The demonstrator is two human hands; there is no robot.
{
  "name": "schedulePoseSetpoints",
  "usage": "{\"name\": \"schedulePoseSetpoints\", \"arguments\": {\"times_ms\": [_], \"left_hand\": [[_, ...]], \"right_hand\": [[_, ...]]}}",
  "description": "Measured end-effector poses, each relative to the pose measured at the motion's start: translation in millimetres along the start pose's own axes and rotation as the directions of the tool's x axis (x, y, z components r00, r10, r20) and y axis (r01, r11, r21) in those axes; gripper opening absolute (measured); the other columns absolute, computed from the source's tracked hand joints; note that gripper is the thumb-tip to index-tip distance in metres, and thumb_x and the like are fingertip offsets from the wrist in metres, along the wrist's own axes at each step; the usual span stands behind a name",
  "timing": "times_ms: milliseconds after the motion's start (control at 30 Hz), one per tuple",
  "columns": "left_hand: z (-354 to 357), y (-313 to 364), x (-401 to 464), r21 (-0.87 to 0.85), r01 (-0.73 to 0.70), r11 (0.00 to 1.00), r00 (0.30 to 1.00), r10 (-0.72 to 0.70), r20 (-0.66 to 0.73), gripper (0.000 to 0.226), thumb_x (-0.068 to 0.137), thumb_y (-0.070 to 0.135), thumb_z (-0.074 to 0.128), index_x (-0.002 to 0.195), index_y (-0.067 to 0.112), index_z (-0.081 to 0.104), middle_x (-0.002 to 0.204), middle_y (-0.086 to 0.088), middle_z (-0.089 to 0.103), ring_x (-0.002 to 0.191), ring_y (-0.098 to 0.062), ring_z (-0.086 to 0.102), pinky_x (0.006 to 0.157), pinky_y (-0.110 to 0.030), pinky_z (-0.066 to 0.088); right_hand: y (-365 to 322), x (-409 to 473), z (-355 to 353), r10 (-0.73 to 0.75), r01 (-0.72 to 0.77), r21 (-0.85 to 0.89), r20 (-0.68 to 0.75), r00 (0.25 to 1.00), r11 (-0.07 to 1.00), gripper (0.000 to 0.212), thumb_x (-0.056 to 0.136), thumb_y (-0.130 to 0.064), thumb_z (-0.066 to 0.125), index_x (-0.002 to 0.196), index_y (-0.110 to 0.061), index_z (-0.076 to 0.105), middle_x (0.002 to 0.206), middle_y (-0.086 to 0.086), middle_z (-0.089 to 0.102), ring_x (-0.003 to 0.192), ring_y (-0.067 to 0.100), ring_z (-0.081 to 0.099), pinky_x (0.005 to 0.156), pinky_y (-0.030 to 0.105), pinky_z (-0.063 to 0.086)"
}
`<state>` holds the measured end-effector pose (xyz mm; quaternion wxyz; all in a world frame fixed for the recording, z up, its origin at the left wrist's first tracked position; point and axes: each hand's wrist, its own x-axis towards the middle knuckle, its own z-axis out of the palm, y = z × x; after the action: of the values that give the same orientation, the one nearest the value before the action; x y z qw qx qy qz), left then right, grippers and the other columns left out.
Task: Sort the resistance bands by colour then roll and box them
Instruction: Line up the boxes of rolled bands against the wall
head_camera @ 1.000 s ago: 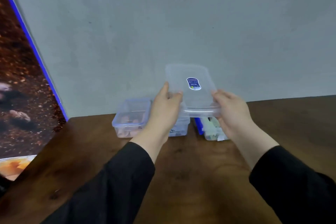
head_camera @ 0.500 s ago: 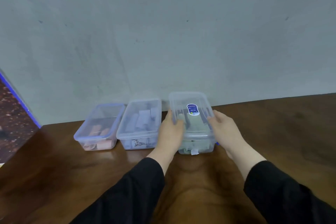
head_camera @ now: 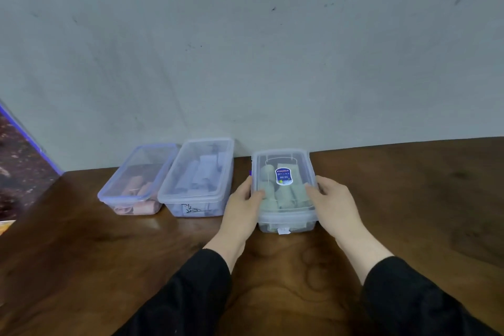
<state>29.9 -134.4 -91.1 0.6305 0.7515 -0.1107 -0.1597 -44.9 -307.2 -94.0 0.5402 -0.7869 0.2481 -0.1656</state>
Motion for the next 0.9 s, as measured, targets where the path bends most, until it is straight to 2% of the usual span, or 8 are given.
{"name": "schedulePoseSetpoints", "arguments": {"times_ms": [67, 133, 233, 367, 500, 567, 733, 900], "left_hand": [[0.5, 0.4, 3.5, 0.003, 0.062, 0.998, 0.996, -0.061, -0.066, 0.038, 0.099, 0.024, 0.055, 0.136, 0.029, 0.058, 0.135, 0.007, 0.061, 0.111, -0.006, 0.062, 0.076, -0.010, 0.051], [-2.2, 5.5, 7.1, -0.050, 0.163, 0.985, 0.976, -0.168, -0.136, 0.055, 0.097, 0.036, 0.062, 0.148, 0.021, 0.045, 0.144, 0.005, 0.052, 0.114, -0.008, 0.056, 0.085, -0.015, 0.046], [-6.5, 7.9, 10.3, -0.062, 0.239, 0.969, 0.960, -0.246, -0.136, 0.072, 0.094, 0.043, 0.066, 0.153, 0.016, 0.035, 0.148, 0.000, 0.047, 0.114, -0.012, 0.050, 0.088, -0.026, 0.041], [-4.7, 10.4, 16.8, 0.056, 0.158, 0.986, 0.971, -0.145, -0.192, 0.070, 0.094, 0.029, 0.069, 0.153, 0.016, 0.035, 0.123, 0.008, 0.057, 0.093, -0.003, 0.057, 0.069, -0.012, 0.045], [0.9, 18.7, 15.8, 0.024, 0.135, 0.991, 0.983, -0.131, -0.132, 0.068, 0.096, 0.014, 0.066, 0.155, 0.015, 0.032, 0.124, 0.011, 0.062, 0.093, 0.002, 0.062, 0.068, -0.011, 0.050], [3.0, 13.2, 17.0, -0.013, 0.166, 0.986, 0.984, -0.166, -0.070, 0.054, 0.098, 0.013, 0.061, 0.149, 0.015, 0.042, 0.115, 0.010, 0.067, 0.087, 0.001, 0.069, 0.068, -0.013, 0.055], [13.7, 8.9, 28.7, 0.035, 0.163, 0.986, 0.987, -0.163, -0.004, 0.049, 0.102, 0.027, 0.053, 0.149, 0.030, 0.040, 0.125, 0.007, 0.066, 0.106, -0.011, 0.068, 0.090, -0.035, 0.059], [30.1, 10.9, 49.3, 0.117, 0.141, 0.983, 0.990, -0.139, -0.025, 0.053, 0.102, 0.035, 0.045, 0.154, 0.033, 0.032, 0.141, 0.004, 0.056, 0.111, -0.010, 0.062, 0.092, -0.029, 0.056]], "right_hand": [[-4.7, 0.8, -5.4, 0.086, -0.086, 0.015, -0.012, 0.996, 0.996, 0.040, 0.099, -0.035, 0.062, 0.135, -0.018, 0.061, 0.123, -0.003, 0.067, 0.104, 0.012, 0.064, 0.079, 0.027, 0.051], [-7.5, 5.0, -10.4, 0.225, -0.226, 0.096, 0.026, 0.974, 0.969, 0.067, 0.096, -0.040, 0.067, 0.153, -0.017, 0.041, 0.146, 0.001, 0.051, 0.123, 0.018, 0.054, 0.092, 0.029, 0.045], [-8.2, 12.7, -15.4, 0.331, -0.348, 0.228, 0.112, 0.937, 0.909, 0.087, 0.089, -0.044, 0.075, 0.159, -0.018, 0.030, 0.156, 0.004, 0.043, 0.131, 0.025, 0.052, 0.104, 0.039, 0.048], [-14.7, 13.3, -13.7, 0.282, -0.285, 0.177, 0.043, 0.958, 0.942, 0.076, 0.094, -0.030, 0.073, 0.157, -0.014, 0.034, 0.148, 0.004, 0.051, 0.117, 0.019, 0.058, 0.082, 0.025, 0.051], [-20.9, 9.1, -7.4, 0.233, -0.246, 0.140, 0.103, 0.967, 0.959, 0.030, 0.102, -0.026, 0.060, 0.131, -0.019, 0.061, 0.111, -0.001, 0.071, 0.096, 0.013, 0.069, 0.060, 0.018, 0.053], [-20.9, 7.2, -5.4, 0.219, -0.232, 0.096, 0.132, 0.967, 0.968, 0.024, 0.105, -0.026, 0.052, 0.128, -0.022, 0.059, 0.108, -0.002, 0.069, 0.095, 0.012, 0.068, 0.059, 0.016, 0.051], [-18.7, 16.6, -7.3, 0.184, -0.187, 0.021, 0.110, 0.977, 0.982, 0.025, 0.107, -0.024, 0.042, 0.131, -0.024, 0.051, 0.109, -0.003, 0.065, 0.094, 0.011, 0.064, 0.061, 0.019, 0.047], [-11.1, 41.0, -8.7, 0.173, -0.171, -0.054, 0.037, 0.984, 0.984, 0.025, 0.105, -0.014, 0.040, 0.124, -0.012, 0.055, 0.101, 0.008, 0.066, 0.087, 0.025, 0.064, 0.075, 0.040, 0.056]]}}
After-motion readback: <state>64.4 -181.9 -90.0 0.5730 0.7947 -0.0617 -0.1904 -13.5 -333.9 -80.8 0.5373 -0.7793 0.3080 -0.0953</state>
